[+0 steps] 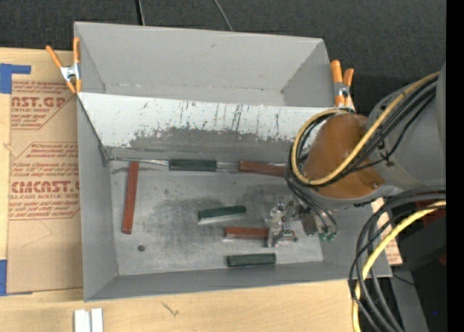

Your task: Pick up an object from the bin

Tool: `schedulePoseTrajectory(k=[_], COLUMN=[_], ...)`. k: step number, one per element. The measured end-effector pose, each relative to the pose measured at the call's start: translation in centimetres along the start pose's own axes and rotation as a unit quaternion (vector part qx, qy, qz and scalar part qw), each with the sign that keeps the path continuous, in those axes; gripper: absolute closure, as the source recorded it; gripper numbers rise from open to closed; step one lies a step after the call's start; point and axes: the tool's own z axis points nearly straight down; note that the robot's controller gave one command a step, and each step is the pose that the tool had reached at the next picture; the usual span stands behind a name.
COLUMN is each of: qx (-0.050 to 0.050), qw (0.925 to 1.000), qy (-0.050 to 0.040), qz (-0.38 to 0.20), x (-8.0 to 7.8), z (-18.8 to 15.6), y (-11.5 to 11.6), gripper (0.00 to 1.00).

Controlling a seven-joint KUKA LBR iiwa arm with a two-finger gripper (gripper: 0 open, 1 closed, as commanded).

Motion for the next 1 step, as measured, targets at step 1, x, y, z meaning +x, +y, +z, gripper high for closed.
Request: schedulePoseTrajectory(k=[1], qx=[-0.001], qw=[0.9994], qy=[0.0031], qz=[-0.034], x=[-0.72], z=[-13.91], y=[-0.12], gripper=[1.00])
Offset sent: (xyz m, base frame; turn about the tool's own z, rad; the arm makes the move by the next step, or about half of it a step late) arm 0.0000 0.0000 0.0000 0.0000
